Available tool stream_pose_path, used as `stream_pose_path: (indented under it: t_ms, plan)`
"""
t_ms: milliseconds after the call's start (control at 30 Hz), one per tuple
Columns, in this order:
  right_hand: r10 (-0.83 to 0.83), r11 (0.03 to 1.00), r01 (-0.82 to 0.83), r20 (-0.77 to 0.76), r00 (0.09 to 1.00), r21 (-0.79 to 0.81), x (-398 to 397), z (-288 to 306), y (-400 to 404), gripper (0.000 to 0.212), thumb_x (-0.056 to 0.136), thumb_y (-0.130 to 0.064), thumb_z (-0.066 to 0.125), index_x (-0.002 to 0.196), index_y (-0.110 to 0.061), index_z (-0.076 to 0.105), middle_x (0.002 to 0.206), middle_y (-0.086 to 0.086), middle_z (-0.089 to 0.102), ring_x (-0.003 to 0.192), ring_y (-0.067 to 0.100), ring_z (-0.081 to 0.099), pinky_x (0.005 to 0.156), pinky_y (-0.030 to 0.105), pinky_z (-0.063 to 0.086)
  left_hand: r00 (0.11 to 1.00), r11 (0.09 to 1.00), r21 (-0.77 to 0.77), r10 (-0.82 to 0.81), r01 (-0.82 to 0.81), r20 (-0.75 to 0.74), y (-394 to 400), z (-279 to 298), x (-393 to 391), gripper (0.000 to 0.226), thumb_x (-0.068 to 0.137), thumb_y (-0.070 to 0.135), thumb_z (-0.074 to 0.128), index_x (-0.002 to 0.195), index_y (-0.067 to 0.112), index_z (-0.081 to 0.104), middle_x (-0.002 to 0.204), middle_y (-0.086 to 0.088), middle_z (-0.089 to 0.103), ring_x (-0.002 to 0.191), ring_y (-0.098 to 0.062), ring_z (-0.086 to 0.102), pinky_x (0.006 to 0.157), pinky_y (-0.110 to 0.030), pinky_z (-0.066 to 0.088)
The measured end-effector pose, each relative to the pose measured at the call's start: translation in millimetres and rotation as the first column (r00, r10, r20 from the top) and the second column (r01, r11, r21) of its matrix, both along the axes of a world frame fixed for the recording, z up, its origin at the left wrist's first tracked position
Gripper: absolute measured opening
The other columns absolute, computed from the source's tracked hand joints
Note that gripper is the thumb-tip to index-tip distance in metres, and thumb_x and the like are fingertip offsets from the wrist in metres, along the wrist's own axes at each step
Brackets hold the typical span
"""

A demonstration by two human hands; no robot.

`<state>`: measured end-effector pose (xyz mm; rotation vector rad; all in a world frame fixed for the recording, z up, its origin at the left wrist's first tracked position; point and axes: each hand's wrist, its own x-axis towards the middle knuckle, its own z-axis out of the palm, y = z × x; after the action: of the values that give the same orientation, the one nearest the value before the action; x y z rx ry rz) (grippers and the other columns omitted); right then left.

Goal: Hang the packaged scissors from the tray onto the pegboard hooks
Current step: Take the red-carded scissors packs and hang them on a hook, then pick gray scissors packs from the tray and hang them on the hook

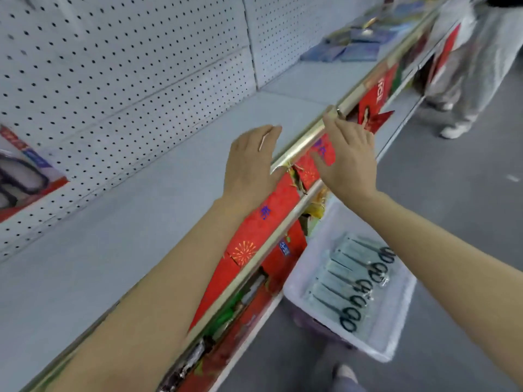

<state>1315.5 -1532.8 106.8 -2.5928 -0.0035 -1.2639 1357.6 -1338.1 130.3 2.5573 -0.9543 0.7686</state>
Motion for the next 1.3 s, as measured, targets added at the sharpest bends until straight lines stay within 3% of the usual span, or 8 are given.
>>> stream_pose_path:
  t_ms: [333,500,667,767,867,1033,1133,1300]
  plan:
    - [-0.156,0.987,0.163,-0.267,0.951,0.007,-22.7,-130.5,-106.6,0.057,0.082,-0.024,0.066,0.134,-0.004,0.053,0.117,0.011,0.063,0.105,0.033,0.057,0.089,0.042,0.041,0.924,0.968,0.217,-0.033,0.124,-0.38,-107.6,-170.9,5.9,0.067,0.066,0.027,0.078,0.128,0.011,0.058,0.126,-0.006,0.06,0.113,-0.029,0.055,0.092,-0.041,0.043]
    - [-0.162,0.985,0.175,-0.437,0.885,-0.012,-25.1,-206.7,-145.2,0.06,0.075,-0.014,0.078,0.13,0.0,0.056,0.113,0.013,0.065,0.102,0.036,0.06,0.088,0.045,0.045,0.826,0.936,0.322,0.067,0.143,-0.56,-129.8,-244.9,-13.0,0.067,0.077,0.031,0.075,0.137,0.011,0.051,0.133,-0.006,0.055,0.122,-0.029,0.051,0.102,-0.04,0.038]
    - [-0.186,0.979,0.201,-0.618,0.764,-0.047,-26.4,-286.5,-180.5,0.058,0.071,-0.015,0.081,0.123,0.002,0.061,0.107,0.014,0.068,0.094,0.036,0.064,0.083,0.046,0.047,0.779,0.902,0.415,0.176,0.116,-0.602,-137.7,-299.1,-32.7,0.078,0.067,0.041,0.084,0.133,0.009,0.056,0.124,-0.005,0.062,0.113,-0.027,0.06,0.096,-0.039,0.048]
    - [-0.175,0.979,0.194,-0.717,0.674,-0.057,-28.4,-333.7,-195.4,0.057,0.072,-0.013,0.077,0.124,0.003,0.06,0.109,0.016,0.067,0.096,0.037,0.062,0.086,0.049,0.045,0.751,0.879,0.461,0.22,0.125,-0.622,-146.9,-324.0,-34.3,0.079,0.08,0.043,0.075,0.144,0.011,0.043,0.137,-0.004,0.052,0.125,-0.025,0.051,0.107,-0.038,0.039]
    - [-0.124,0.984,0.173,-0.85,0.512,-0.04,-27.1,-376.6,-201.4,0.067,0.066,-0.012,0.081,0.126,0.003,0.058,0.113,0.018,0.065,0.1,0.039,0.06,0.084,0.049,0.048,0.732,0.868,0.476,0.232,0.141,-0.64,-155.6,-347.2,-33.6,0.078,0.09,0.042,0.063,0.153,0.014,0.026,0.149,-0.002,0.039,0.136,-0.022,0.037,0.115,-0.035,0.027]
    - [-0.001,0.994,0.107,-0.939,0.344,0.038,-26.2,-421.1,-183.8,0.074,0.069,-0.025,0.078,0.135,-0.006,0.051,0.12,0.014,0.059,0.11,0.039,0.054,0.092,0.047,0.043,0.691,0.87,0.474,0.262,0.132,-0.674,-167.1,-373.4,-38.5,0.076,0.094,0.041,0.058,0.155,0.016,0.02,0.155,-0.002,0.031,0.14,-0.02,0.031,0.118,-0.033,0.022]
    - [-0.082,0.991,0.127,-0.96,0.267,-0.05,-29.0,-432.2,-175.4,0.081,0.054,-0.022,0.082,0.129,-0.011,0.053,0.113,0.01,0.055,0.103,0.036,0.053,0.089,0.046,0.044,0.653,0.867,0.477,0.28,0.142,-0.704,-173.5,-385.1,-44.0,0.075,0.096,0.042,0.055,0.156,0.017,0.017,0.157,-0.003,0.027,0.142,-0.02,0.027,0.118,-0.032,0.021]
    - [-0.146,0.987,0.114,-0.923,0.356,-0.112,-37.7,-436.0,-179.9,0.074,0.046,-0.004,0.08,0.117,-0.009,0.063,0.096,0.015,0.059,0.083,0.037,0.056,0.077,0.051,0.048,0.586,0.864,0.487,0.331,0.127,-0.74,-188.2,-396.0,-49.9,0.069,0.096,0.042,0.055,0.153,0.017,0.024,0.155,-0.003,0.03,0.138,-0.021,0.033,0.114,-0.032,0.029]
